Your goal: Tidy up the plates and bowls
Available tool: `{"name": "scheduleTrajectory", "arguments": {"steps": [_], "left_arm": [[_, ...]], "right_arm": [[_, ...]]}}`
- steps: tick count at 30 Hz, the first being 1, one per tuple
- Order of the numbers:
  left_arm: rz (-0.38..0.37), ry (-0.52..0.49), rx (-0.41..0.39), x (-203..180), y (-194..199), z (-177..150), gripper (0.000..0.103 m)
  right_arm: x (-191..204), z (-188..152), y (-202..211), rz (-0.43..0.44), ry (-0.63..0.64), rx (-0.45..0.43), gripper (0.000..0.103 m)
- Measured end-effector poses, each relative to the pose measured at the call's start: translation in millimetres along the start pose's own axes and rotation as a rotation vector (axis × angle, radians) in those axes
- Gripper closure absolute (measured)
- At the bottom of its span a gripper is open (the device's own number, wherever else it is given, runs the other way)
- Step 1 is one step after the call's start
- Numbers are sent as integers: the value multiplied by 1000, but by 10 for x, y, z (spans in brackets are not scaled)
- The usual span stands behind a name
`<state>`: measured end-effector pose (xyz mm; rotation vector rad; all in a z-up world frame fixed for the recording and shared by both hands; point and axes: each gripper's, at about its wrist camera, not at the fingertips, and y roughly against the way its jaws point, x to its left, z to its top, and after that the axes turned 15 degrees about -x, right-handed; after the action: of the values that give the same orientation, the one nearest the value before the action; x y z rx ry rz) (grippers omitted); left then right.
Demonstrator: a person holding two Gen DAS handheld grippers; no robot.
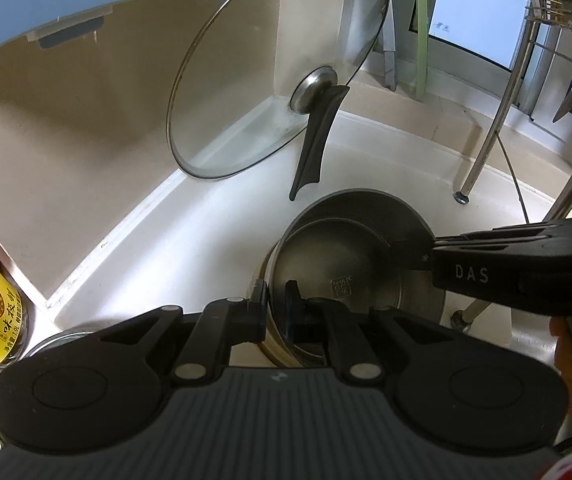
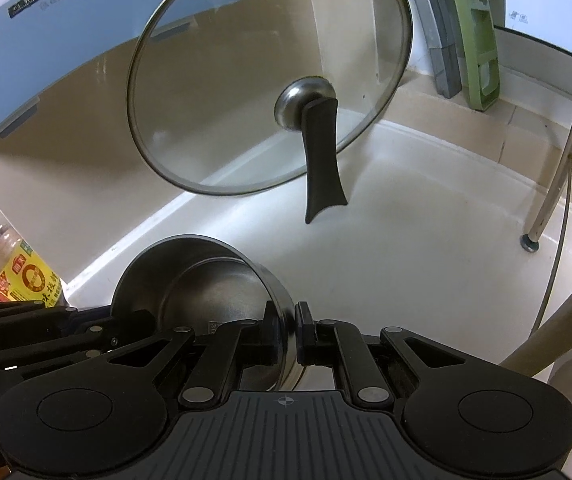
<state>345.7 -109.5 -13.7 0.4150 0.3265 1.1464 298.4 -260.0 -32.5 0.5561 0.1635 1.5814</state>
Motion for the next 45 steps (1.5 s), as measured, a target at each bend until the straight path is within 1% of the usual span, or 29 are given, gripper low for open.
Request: {"name": "scheduleTrajectory", "arguments": {"steps": [11,16,24,32,39,40,42,43,44,45], "left_arm": [[3,17,21,23,-93,-36,96],[14,8,15,14,-100,-45,96],[13,14,15,29,-102,-51,95],[16,22,27,34,-92,-63,95],[18,34,17,46,9,-73,94],[20,35,15,50,30,-75,94],[24,38,9,55,76,-78,91],[29,40,6,57,102,-82,89],[33,40,1,59,129,-88,88],[36,40,-2,60,155,-94,88]], "right_arm": [[-25,-27,-97,-6,-25,13,95],[-47,-37,-110,-12,-29,10,95],[-121,-71,-97,-3,-61,6,95],[-121,-100,-45,6,-60,-4,95],[-82,-138,9,22,-38,-8,93],[-73,-148,22,24,-34,-11,92],[-61,-171,50,33,-34,-14,87],[-56,-179,64,37,-36,-18,77],[-50,-191,91,44,-36,-24,66],[-43,-203,115,49,-34,-31,61]]}}
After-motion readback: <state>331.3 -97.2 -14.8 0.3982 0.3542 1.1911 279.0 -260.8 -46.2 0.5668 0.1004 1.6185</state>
